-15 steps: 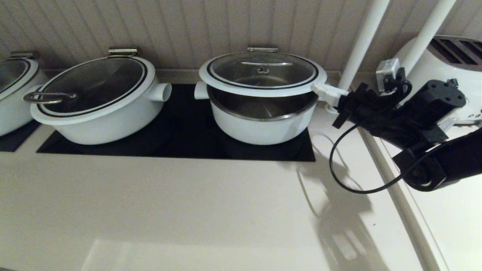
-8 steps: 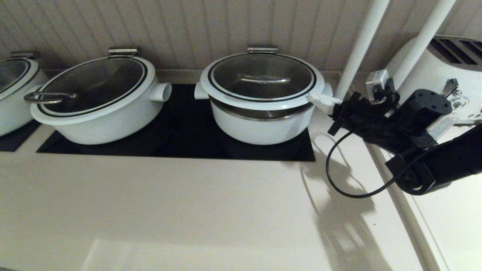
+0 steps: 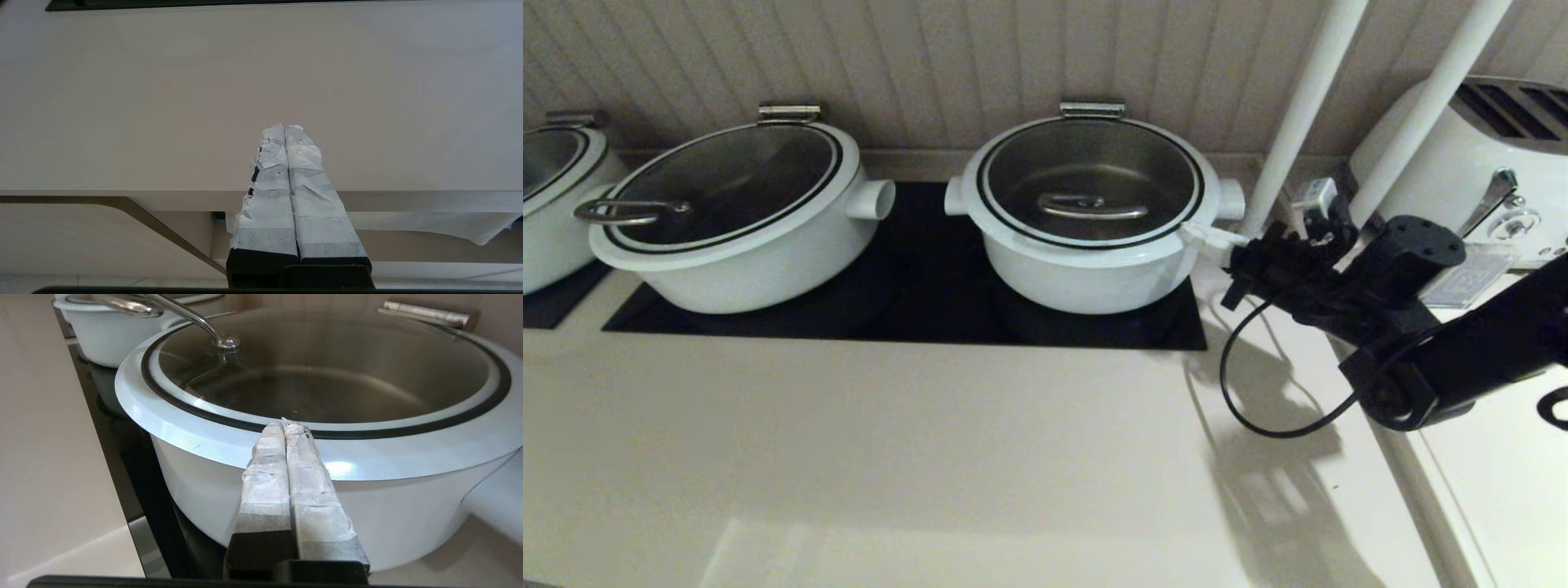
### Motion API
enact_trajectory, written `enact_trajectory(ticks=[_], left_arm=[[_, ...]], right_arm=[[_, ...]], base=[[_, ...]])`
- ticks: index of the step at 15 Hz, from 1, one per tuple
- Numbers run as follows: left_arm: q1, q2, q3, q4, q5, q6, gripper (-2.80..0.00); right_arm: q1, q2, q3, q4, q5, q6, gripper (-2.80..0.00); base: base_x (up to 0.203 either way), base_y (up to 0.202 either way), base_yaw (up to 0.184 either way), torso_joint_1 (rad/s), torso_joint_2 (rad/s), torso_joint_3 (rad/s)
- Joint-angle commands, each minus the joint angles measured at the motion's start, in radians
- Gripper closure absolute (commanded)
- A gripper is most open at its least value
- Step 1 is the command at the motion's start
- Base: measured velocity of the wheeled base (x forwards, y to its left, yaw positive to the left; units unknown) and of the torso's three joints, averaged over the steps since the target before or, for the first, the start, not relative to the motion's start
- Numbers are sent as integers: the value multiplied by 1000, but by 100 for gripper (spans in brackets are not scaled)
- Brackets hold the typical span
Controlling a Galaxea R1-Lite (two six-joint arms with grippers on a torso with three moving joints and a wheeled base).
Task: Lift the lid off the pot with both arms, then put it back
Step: Close the pot lid
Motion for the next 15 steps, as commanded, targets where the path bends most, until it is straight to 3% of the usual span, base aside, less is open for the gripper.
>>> enact_trajectory(ticks=[1,15], left_arm=[[0,0,0,0,0,0,0],[-1,0,0,0,0,0,0]], right_arm=[[0,18,0,-11,4,0,0],[-8,-42,7,-10,3,-2,0]], base=[[0,0,0,0,0,0],[0,0,0,0,0,0]])
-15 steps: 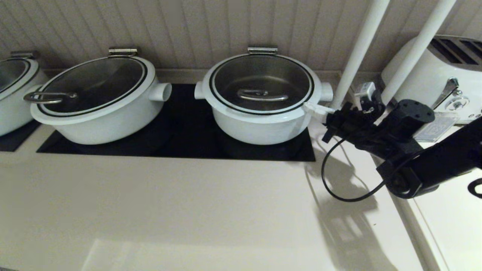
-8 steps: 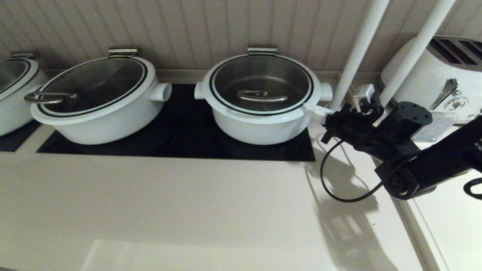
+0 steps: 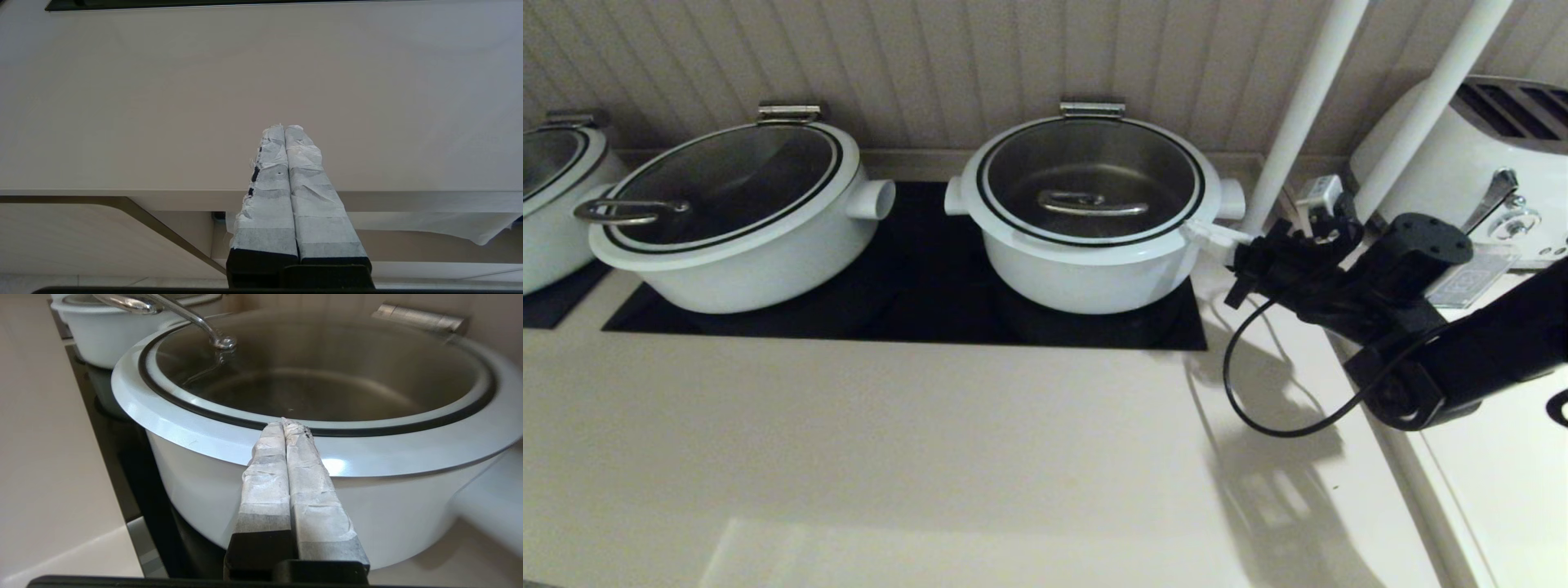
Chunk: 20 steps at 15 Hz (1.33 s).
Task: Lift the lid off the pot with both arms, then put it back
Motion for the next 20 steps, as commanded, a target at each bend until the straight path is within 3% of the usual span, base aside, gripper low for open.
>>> enact_trajectory(ticks=[1,11,15,18,20], left_arm=[[-1,0,0,0,0,0,0],[0,0,0,0,0,0,0],[-1,0,0,0,0,0,0],[-1,0,0,0,0,0,0],[0,0,0,0,0,0,0]], right_arm=[[-4,-40,-2,-12,5,2,0],[-80,-267,3,12,3,41,0],[-113,-430,76,14,3,83,0],[-137,-590,155,135,-8,102,0],[-152,-695,241,263,-62,107,0]], base=[[0,0,0,0,0,0],[0,0,0,0,0,0],[0,0,0,0,0,0],[0,0,0,0,0,0],[0,0,0,0,0,0]])
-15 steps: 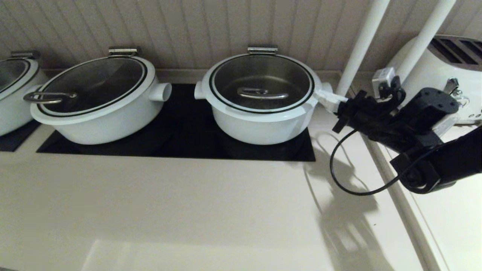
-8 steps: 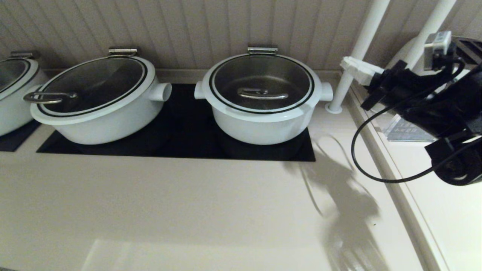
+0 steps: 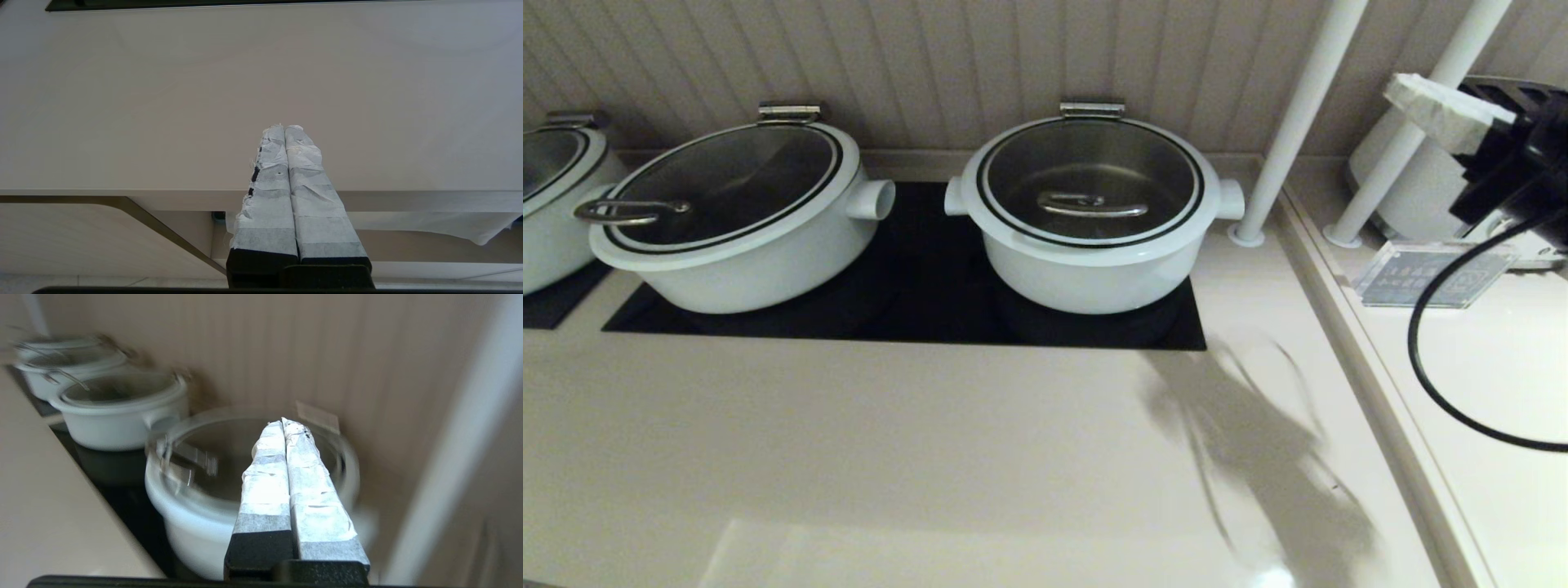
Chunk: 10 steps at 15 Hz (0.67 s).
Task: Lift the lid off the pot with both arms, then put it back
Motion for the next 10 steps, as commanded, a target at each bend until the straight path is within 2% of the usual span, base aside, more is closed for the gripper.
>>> enact_trajectory(ticks=[1,4,8,10], left_arm=[[-1,0,0,0,0,0,0],[0,0,0,0,0,0,0],[0,0,0,0,0,0,0],[0,0,0,0,0,0,0]], right_arm=[[-10,-145,99,89,-57,2,0],[-17,-300,304,223,-178,0,0],[-18,-526,675,296,-258,-2,0],[-17,-668,751,406,-304,0,0]], base=[[0,0,0,0,0,0],[0,0,0,0,0,0],[0,0,0,0,0,0],[0,0,0,0,0,0]])
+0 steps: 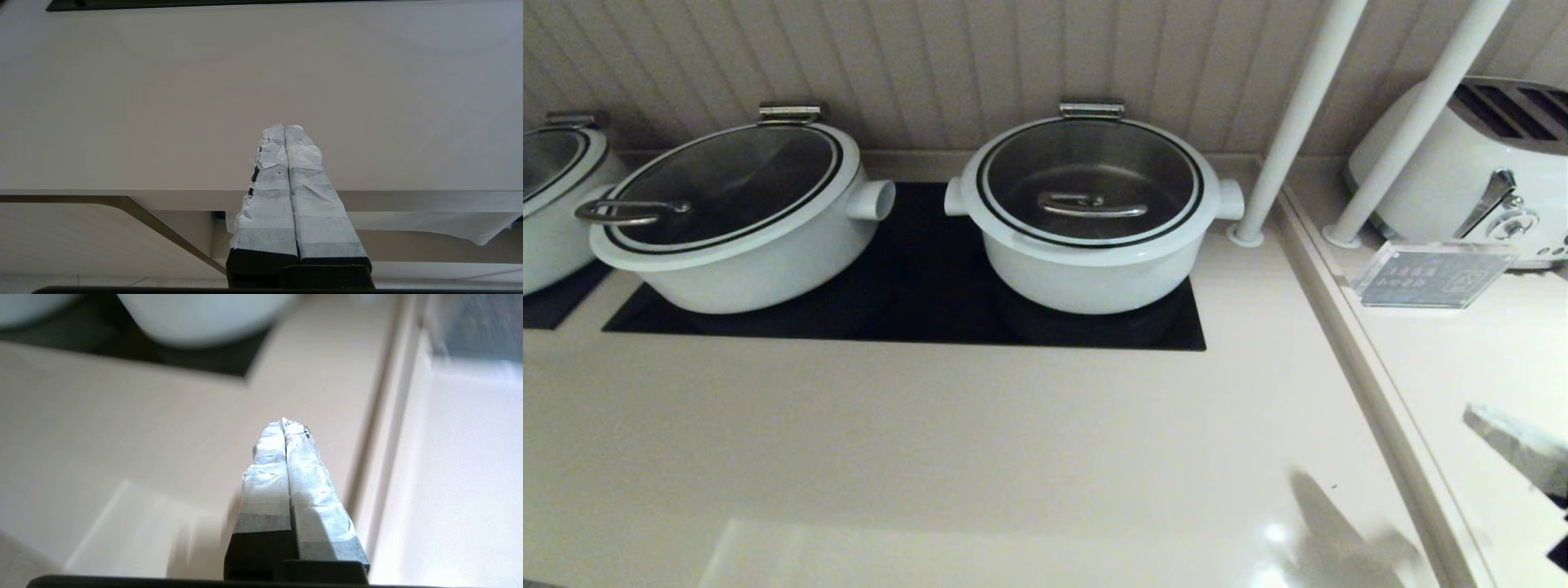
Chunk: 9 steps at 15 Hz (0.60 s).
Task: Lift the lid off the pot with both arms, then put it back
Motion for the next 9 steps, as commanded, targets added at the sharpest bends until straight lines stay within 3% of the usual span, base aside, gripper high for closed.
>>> enact_trajectory(ticks=[1,5,9], left_arm=[[1,0,0,0,-1,0,0],[0,0,0,0,-1,0,0],[0,0,0,0,-1,0,0]], right_arm=[[1,-205,48,126,-38,-1,0],[1,-496,57,544,-229,-47,0],[-34,-716,59,811,-299,-88,0]], base=[[0,0,0,0,0,0],[0,0,0,0,0,0],[0,0,0,0,0,0]])
